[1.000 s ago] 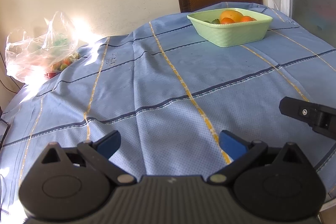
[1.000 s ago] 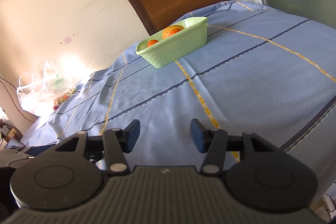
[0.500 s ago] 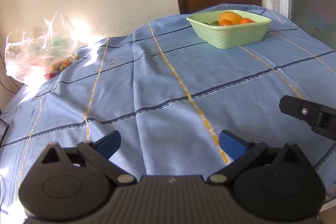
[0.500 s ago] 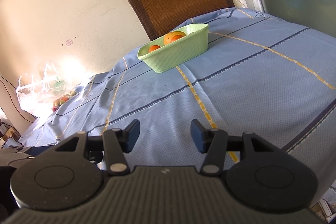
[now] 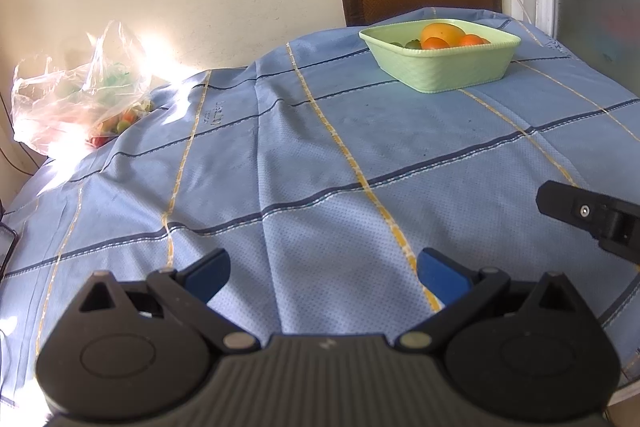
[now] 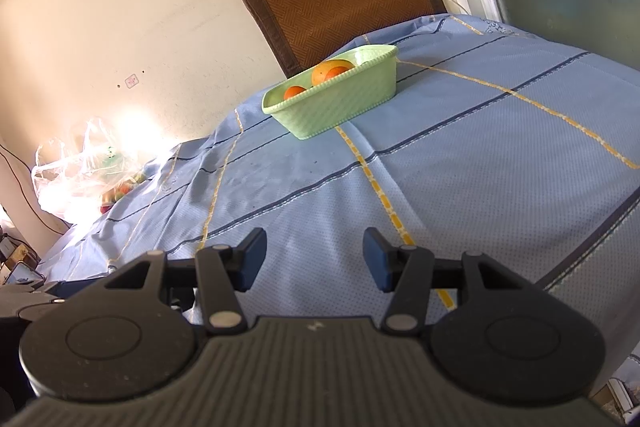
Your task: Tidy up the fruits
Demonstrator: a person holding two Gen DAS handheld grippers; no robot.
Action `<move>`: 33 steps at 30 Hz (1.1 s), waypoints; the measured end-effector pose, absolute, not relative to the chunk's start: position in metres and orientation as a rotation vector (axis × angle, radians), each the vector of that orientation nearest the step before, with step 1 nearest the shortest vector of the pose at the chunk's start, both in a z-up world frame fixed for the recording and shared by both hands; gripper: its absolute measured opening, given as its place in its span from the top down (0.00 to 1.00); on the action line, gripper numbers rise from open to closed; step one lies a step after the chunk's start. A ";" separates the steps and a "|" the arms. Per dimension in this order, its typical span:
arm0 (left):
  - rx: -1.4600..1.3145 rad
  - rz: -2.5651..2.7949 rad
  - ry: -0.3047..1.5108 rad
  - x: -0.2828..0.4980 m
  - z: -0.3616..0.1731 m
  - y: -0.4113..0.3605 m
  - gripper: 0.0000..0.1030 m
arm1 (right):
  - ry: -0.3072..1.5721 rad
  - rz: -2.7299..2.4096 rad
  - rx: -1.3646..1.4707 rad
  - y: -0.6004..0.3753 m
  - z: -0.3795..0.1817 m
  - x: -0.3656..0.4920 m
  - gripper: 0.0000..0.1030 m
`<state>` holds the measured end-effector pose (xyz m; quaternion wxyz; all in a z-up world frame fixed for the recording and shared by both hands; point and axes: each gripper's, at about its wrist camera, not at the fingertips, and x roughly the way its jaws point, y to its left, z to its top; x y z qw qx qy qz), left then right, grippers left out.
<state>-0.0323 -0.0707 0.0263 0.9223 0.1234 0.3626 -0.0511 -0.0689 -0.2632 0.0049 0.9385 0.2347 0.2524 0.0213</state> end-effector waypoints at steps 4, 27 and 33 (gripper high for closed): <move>0.253 -0.105 0.745 -0.032 0.026 -0.071 0.00 | 0.515 0.044 0.479 -0.263 0.005 -0.069 0.46; 0.270 -0.106 0.740 -0.034 0.025 -0.075 0.00 | 0.512 0.040 0.482 -0.264 0.004 -0.070 0.45; 0.277 -0.109 0.738 -0.034 0.026 -0.076 0.00 | 0.512 0.037 0.485 -0.264 0.005 -0.070 0.45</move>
